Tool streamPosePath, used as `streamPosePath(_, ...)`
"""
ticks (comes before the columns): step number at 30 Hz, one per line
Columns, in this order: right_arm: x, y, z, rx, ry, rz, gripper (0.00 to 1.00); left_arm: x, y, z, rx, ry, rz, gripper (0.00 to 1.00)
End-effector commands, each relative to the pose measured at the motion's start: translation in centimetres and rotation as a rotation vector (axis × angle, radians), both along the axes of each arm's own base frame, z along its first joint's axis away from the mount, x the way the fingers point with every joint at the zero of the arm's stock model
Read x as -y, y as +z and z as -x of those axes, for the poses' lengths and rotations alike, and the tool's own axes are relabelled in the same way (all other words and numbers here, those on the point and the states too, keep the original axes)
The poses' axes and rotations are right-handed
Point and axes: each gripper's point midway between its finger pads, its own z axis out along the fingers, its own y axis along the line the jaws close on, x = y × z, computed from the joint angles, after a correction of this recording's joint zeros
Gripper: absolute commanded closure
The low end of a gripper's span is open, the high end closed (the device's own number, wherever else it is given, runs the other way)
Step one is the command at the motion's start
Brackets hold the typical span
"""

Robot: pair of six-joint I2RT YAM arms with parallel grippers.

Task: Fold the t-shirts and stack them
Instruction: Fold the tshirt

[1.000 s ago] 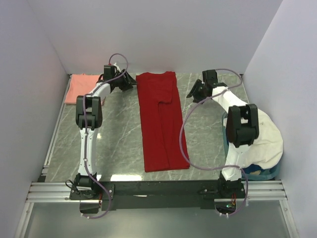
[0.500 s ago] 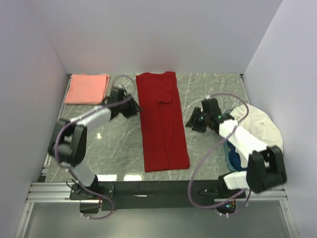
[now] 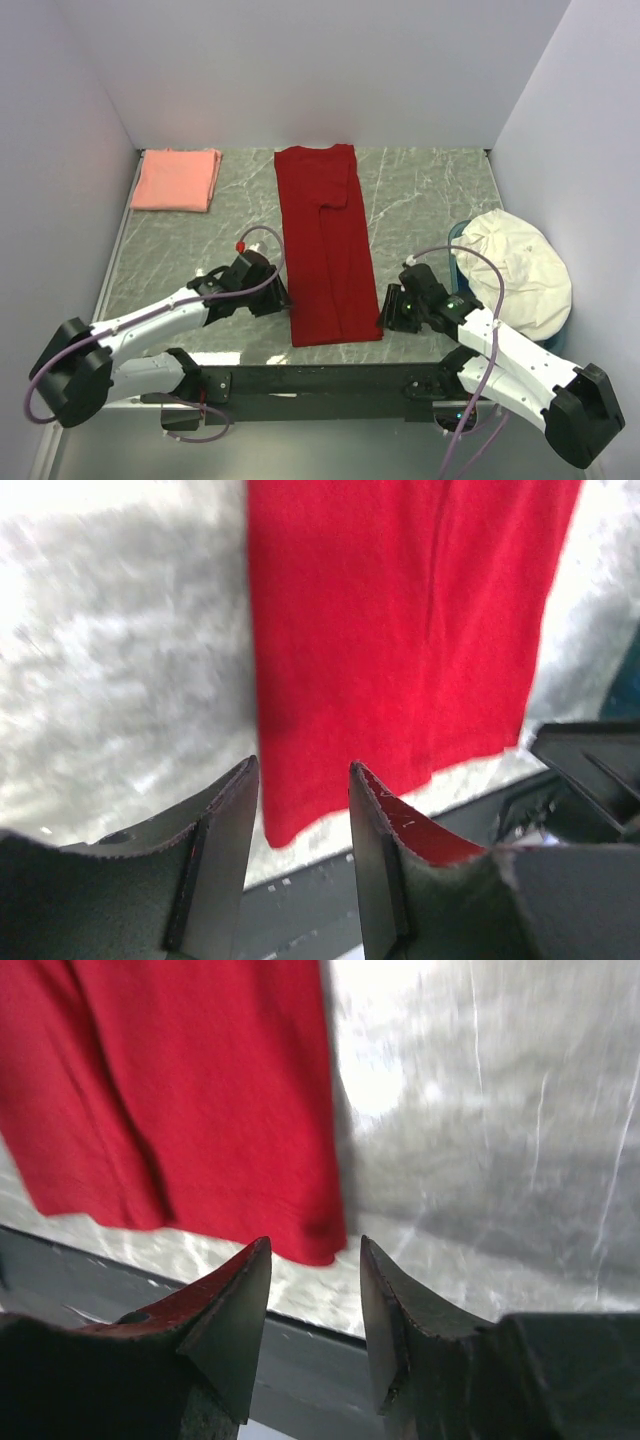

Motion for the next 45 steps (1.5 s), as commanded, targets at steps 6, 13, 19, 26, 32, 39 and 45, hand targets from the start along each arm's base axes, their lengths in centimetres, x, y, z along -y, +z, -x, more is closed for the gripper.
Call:
streamPosePath(6,0.2,-0.8,1.4,-0.029,0.002,0.012,0.55,0.7,-1.4,3.6,-0.055,-0.031,0.027,0.56)
streamPosePath(13,0.1,-2.1,1.9,-0.053,-0.034,-0.007,0.57,1.3,-2.8,4.8,-0.086,-0.044,0.023,0.56)
streamPosePath(19,0.1,-2.4,1.8,-0.054,-0.063,-0.019,0.58,1.8,-3.8,5.8,-0.109,-0.062,0.022,0.59)
streamPosePath(26,-0.1,-2.3,1.7,-0.05,-0.073,-0.037,0.58,1.8,-4.8,6.6,-0.124,-0.057,0.007,0.66)
streamPosePath(32,-0.5,-2.1,1.6,-0.048,-0.066,-0.057,0.59,2.5,-5.1,7.1,-0.134,-0.07,0.011,0.78)
streamPosePath(39,-1.1,-2.5,1.8,-0.064,-0.049,-0.061,0.59,2.0,-5.5,7.7,-0.155,-0.059,-0.003,0.99)
streamPosePath(45,-2.2,-3.0,2.8,-0.092,-0.009,-0.06,0.64,1.2,-4.9,8.1,-0.153,-0.066,-0.022,0.99)
